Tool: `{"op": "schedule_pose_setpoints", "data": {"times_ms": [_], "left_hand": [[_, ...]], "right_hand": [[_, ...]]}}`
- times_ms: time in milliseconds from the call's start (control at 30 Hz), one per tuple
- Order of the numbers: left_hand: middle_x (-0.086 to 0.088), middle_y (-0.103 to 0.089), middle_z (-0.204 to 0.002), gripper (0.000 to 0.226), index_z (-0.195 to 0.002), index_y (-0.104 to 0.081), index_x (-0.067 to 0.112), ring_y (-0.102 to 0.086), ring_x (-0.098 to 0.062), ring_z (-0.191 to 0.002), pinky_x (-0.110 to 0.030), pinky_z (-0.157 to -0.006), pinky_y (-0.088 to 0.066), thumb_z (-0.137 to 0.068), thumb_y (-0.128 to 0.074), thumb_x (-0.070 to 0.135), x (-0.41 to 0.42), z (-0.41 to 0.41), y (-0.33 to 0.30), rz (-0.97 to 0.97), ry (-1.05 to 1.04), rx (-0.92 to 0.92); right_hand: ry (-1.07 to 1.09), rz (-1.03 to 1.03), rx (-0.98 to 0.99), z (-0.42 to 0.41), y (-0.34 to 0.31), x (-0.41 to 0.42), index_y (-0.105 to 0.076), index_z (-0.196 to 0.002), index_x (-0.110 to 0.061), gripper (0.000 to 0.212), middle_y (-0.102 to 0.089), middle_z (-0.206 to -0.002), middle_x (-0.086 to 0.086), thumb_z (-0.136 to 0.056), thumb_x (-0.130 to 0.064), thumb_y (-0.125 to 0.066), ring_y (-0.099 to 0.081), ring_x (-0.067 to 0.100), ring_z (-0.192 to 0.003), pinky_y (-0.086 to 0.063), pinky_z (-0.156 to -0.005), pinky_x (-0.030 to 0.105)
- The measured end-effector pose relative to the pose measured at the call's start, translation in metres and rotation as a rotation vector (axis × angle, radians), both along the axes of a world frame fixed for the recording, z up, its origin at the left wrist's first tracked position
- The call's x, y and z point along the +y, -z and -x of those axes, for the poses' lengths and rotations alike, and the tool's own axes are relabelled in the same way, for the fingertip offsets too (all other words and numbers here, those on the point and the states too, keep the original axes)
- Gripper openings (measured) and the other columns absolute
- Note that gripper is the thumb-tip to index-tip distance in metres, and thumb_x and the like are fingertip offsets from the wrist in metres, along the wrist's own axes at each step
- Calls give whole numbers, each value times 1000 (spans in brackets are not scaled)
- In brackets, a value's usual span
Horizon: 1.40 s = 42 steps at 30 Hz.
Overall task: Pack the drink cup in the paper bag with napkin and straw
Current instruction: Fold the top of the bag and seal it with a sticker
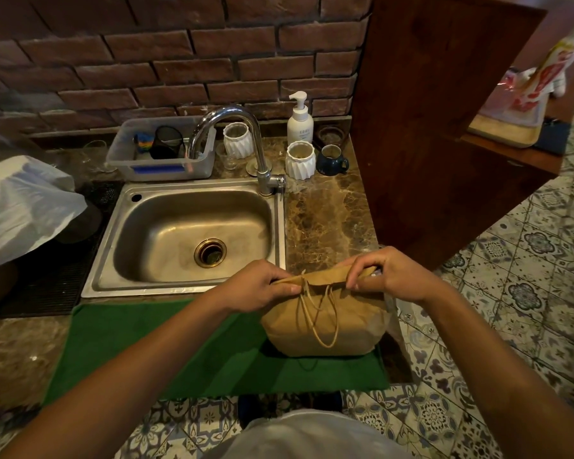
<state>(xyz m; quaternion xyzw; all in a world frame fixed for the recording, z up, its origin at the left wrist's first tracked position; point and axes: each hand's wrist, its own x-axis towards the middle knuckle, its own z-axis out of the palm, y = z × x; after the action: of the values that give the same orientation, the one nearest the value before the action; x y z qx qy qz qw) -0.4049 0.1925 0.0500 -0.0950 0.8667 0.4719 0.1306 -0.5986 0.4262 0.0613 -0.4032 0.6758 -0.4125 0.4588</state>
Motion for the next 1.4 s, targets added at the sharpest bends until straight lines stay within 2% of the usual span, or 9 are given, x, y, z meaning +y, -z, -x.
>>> {"op": "schedule_pose_setpoints", "data": {"times_ms": [133, 300, 433, 567, 633, 733, 933, 1200, 1400], "left_hand": [[4, -78, -88, 22, -103, -81, 17, -70, -13, -80, -33, -69, -52, -96, -67, 33, 3, 1, 2, 17, 9, 40], [8, -63, -65, 28, -84, -76, 15, -53, -2, -61, -30, -58, -39, -97, -65, 37, 8, 8, 2, 94, 112, 139], [10, -53, -57, 34, -74, -69, 14, -46, -3, -54, -28, -54, -33, -97, -63, 38, 5, 5, 6, 128, 94, 180], [10, -56, -60, 26, -75, -72, 18, -47, -2, -56, -29, -56, -36, -96, -66, 33, 3, 6, 4, 24, 83, 110], [3, -73, -76, 13, -96, -81, 23, -58, -7, -66, -28, -62, -45, -94, -69, 27, -3, 6, -4, -140, 24, 17], [1, -78, -89, 24, -104, -82, 25, -67, -12, -79, -28, -74, -52, -89, -64, 33, -5, 9, -12, -324, -145, -47], [17, -55, -48, 29, -60, -69, 42, -44, -3, -50, -33, -56, -34, -88, -76, 42, 13, 17, 3, 87, -30, 65], [7, -79, -80, 17, -95, -84, 24, -68, -10, -71, -35, -64, -49, -90, -73, 36, 10, 15, 3, 229, -94, 109], [10, -78, -77, 19, -93, -84, 26, -68, -8, -70, -36, -62, -50, -86, -77, 42, 12, 18, 1, 205, -143, 91]], "right_hand": [[0, 4, -11, 8, -23, -5, -79, -105, -20, 14, -71, -128, -6, -95, -22, -69, -64, 7, -121, -53, -98, 25], [-286, -226, 433, -6, -25, -52, -80, -100, -31, 54, -77, -89, -3, -86, -74, -51, -68, 9, -77, -50, -69, 26], [-370, -327, 571, -9, -23, -66, -79, -73, -34, 43, -72, -69, -5, -87, -70, -59, -59, 8, -61, -45, -59, 33], [-406, -221, 742, -14, -23, -70, -81, -89, -29, 36, -74, -73, -6, -91, -60, -62, -60, 7, -63, -50, -63, 36], [-377, -184, 814, -17, -22, -68, -81, -92, -31, 35, -73, -74, -8, -92, -60, -61, -60, 6, -64, -42, -56, 29], [-325, -128, 892, -20, -18, -64, -79, -94, -33, 35, -72, -75, -11, -92, -62, -59, -61, 8, -66, -36, -55, 27], [-262, -75, 934, -23, -16, -60, -79, -95, -34, 29, -72, -77, -12, -90, -59, -65, -61, 8, -69, -34, -57, 28], [-202, -95, 707, 7, -9, -32, -81, -95, -30, 28, -75, -79, -11, -90, -55, -69, -67, 6, -71, -52, -62, 34], [-110, 3, 750, 5, 7, -16, -80, -98, -32, 35, -68, -70, -17, -91, -60, -62, -59, 0, -60, -35, -53, 22]]}}
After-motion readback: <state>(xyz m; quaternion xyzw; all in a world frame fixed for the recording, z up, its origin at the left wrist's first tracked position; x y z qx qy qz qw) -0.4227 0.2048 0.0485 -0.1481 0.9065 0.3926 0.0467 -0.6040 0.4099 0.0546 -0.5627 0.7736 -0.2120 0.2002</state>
